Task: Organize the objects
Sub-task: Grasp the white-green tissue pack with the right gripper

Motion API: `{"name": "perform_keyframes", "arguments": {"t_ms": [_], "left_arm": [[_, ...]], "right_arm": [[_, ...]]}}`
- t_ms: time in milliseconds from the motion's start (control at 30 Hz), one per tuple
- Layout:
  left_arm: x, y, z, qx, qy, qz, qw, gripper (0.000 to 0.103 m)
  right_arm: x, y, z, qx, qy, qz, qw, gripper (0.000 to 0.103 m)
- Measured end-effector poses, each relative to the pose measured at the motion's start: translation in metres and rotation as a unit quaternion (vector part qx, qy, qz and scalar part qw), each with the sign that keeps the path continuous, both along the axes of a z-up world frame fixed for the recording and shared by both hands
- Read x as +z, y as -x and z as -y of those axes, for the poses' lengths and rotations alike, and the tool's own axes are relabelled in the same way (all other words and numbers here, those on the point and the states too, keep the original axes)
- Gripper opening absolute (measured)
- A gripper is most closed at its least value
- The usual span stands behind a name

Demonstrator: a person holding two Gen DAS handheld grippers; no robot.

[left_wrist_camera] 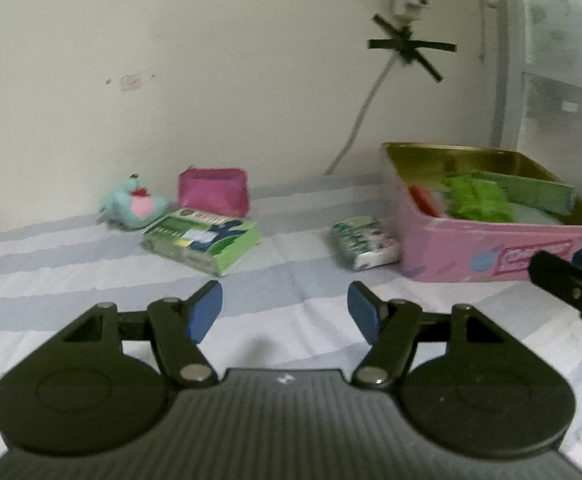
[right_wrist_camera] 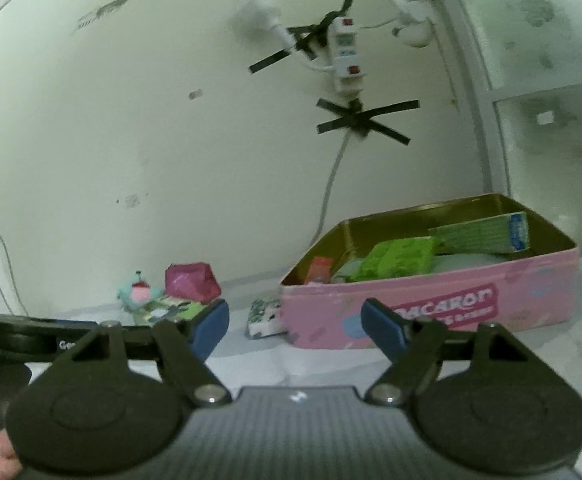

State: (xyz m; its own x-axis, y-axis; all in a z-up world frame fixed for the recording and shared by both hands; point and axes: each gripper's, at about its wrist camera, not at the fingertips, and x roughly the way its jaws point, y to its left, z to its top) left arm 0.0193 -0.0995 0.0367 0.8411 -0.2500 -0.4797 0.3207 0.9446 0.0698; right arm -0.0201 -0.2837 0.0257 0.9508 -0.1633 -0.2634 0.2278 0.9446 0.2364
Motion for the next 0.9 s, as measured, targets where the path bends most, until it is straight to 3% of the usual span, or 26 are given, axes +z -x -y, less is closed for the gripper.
{"name": "perform_keyframes", "arguments": {"t_ms": [267,400,500,567,733,833,900], "left_arm": [[-0.029,-0.04,-0.054,0.074,0.011,-0.017,0.9971,0.072],[-0.041,-0.057,-0.082,0.103,0.036,-0.025,0.9937,0.072],[-0.05,-0.064,-0.092,0.106,0.063,-0.04,0.9916,0.072],[-0.05,-0.066,-0.096,0.104,0.08,-0.052,0.9901,0.072],[-0.048,-0.061,-0.094,0.099,0.091,-0.046,0.9899,0.073],[-0.049,-0.063,-0.097,0.101,0.1,-0.052,0.9884,0.074],[-0.049,-0.065,-0.099,0.104,0.108,-0.061,0.9868,0.074]], "right_arm": [[-0.007,-0.034,-0.037,0.05,0.051,-0.04,0.997,0.07],[-0.007,-0.069,-0.065,0.082,0.12,-0.069,0.987,0.066],[0.002,-0.118,-0.082,0.116,0.195,-0.111,0.968,0.062],[0.012,-0.168,-0.083,0.136,0.217,-0.17,0.952,0.062],[0.021,-0.295,-0.067,0.144,0.19,-0.329,0.914,0.063],[0.007,-0.335,-0.06,0.129,0.187,-0.391,0.892,0.063],[-0.008,-0.353,-0.06,0.119,0.215,-0.432,0.868,0.061]]}}
